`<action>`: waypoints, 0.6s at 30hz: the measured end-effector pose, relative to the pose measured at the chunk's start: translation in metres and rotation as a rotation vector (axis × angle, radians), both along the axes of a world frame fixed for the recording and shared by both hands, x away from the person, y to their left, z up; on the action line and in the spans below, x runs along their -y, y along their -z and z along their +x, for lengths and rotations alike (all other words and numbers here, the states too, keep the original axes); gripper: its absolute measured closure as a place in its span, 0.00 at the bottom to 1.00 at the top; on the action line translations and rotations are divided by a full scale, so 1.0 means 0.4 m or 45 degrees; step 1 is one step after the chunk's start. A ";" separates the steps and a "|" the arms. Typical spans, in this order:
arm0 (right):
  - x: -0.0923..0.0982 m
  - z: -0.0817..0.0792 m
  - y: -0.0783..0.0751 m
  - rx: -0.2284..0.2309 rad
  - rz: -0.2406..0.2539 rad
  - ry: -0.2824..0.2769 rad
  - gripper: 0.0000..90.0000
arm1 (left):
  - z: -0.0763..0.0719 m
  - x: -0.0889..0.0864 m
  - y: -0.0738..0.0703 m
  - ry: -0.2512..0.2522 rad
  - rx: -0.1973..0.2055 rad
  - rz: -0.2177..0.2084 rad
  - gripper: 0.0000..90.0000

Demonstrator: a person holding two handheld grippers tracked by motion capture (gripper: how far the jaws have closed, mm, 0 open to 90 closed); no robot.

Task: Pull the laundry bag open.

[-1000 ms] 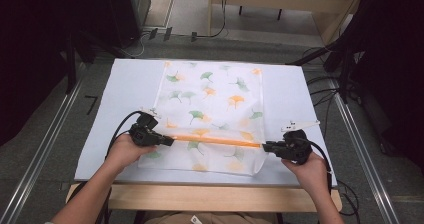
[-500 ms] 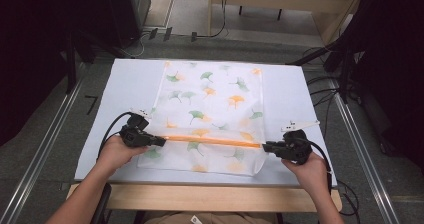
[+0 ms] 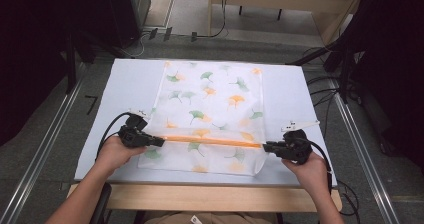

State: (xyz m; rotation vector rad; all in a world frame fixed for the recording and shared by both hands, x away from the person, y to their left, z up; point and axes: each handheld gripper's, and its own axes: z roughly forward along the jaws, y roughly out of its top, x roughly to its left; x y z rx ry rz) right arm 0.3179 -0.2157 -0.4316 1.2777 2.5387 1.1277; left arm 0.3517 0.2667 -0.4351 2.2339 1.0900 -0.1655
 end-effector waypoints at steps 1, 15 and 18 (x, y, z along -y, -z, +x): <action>0.000 0.000 0.000 0.000 0.000 0.001 0.93 | 0.000 0.000 0.000 0.000 -0.001 -0.005 1.00; 0.001 0.000 0.001 -0.002 0.000 -0.002 0.93 | -0.001 -0.003 -0.002 0.000 -0.001 -0.012 1.00; 0.001 -0.001 0.000 -0.003 0.001 0.000 0.93 | -0.001 -0.012 -0.003 -0.002 -0.004 -0.011 1.00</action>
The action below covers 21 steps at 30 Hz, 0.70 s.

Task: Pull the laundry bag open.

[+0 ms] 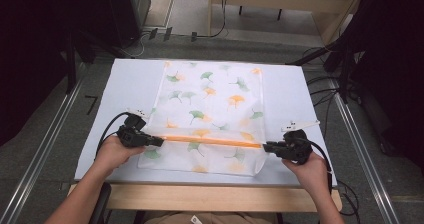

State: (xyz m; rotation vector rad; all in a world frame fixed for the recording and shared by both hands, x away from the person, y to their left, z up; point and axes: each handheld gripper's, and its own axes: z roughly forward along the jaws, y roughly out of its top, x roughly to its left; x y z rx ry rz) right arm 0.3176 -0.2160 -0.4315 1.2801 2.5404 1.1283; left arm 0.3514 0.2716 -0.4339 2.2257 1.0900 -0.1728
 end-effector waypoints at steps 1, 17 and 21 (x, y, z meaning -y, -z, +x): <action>0.001 0.000 0.000 0.000 0.000 0.002 0.93 | 0.000 -0.003 0.000 -0.003 -0.007 0.005 1.00; -0.001 0.003 0.004 -0.008 -0.012 0.002 0.93 | -0.017 -0.085 0.001 -0.077 -0.012 0.010 1.00; 0.000 0.003 0.005 -0.008 -0.014 -0.002 0.93 | -0.017 -0.084 0.002 -0.078 -0.013 0.011 1.00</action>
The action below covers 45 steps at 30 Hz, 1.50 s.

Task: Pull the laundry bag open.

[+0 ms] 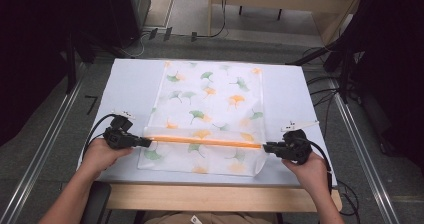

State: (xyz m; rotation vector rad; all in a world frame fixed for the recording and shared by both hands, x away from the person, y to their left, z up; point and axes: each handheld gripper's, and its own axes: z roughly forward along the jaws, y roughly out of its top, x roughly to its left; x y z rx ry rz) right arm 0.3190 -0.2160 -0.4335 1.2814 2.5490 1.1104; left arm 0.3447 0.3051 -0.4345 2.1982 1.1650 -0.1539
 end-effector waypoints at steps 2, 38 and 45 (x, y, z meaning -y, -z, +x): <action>0.000 0.000 0.000 -0.001 0.000 0.001 0.93 | 0.000 -0.001 -0.001 0.003 0.001 -0.001 1.00; -0.004 0.008 0.018 -0.037 -0.020 0.020 0.92 | -0.027 -0.068 0.008 -0.056 -0.007 0.011 1.00; 0.001 0.017 0.038 -0.060 -0.009 0.029 0.92 | -0.024 -0.062 0.014 -0.050 -0.024 0.026 1.00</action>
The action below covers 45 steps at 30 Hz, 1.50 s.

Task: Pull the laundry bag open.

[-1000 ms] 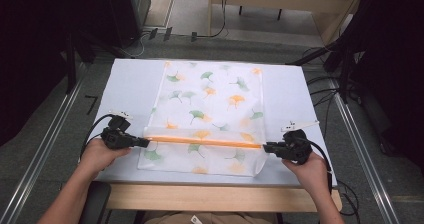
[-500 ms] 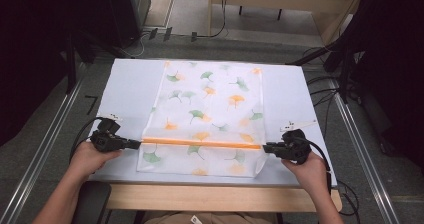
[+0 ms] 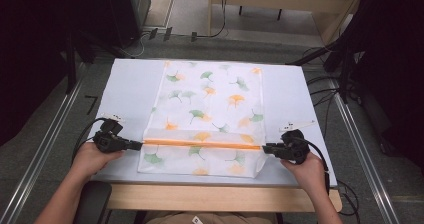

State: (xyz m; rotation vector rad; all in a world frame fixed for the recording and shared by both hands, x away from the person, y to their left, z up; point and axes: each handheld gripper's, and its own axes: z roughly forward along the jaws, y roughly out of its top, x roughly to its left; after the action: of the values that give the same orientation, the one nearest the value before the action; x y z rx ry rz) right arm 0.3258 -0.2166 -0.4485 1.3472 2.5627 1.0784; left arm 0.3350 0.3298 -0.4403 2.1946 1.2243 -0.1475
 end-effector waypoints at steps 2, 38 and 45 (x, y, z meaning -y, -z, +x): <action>0.001 0.004 0.006 -0.005 -0.004 -0.003 0.92 | -0.001 0.005 0.002 0.004 -0.003 0.005 1.00; 0.026 0.028 0.027 0.066 -0.002 0.078 0.65 | -0.017 0.002 -0.012 -0.008 0.159 -0.047 0.71; 0.035 0.025 0.010 0.122 0.046 0.108 0.55 | -0.016 -0.003 -0.014 -0.064 0.214 -0.019 0.55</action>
State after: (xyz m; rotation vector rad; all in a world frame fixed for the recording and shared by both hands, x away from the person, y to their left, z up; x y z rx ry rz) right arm 0.3357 -0.2306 -0.4524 1.3635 2.4072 1.1508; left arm 0.3286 0.3312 -0.4346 2.1144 1.1793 0.0470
